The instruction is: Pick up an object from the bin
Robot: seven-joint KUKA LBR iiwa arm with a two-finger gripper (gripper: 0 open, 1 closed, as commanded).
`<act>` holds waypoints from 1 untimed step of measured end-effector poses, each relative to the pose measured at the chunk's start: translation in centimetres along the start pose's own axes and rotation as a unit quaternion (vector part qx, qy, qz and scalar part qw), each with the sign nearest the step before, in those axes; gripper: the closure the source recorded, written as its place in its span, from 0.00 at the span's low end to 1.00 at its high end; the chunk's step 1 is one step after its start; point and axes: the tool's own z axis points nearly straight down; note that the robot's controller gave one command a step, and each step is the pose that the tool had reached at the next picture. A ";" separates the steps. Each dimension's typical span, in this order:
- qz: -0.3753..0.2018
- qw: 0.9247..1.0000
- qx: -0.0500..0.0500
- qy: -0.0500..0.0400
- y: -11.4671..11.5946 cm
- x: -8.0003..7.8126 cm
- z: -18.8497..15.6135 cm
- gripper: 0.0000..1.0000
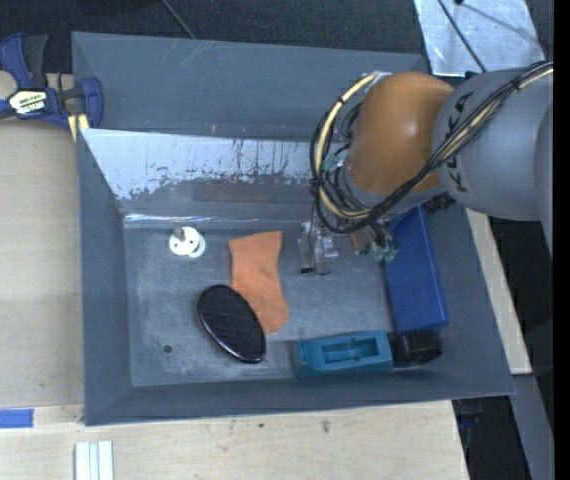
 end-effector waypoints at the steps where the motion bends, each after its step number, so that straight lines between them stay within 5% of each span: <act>1: 0.000 1.000 0.000 0.000 0.0 0.0 0.0 0.00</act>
Offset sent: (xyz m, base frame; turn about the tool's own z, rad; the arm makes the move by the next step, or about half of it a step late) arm 0.0000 0.0000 0.0000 0.0000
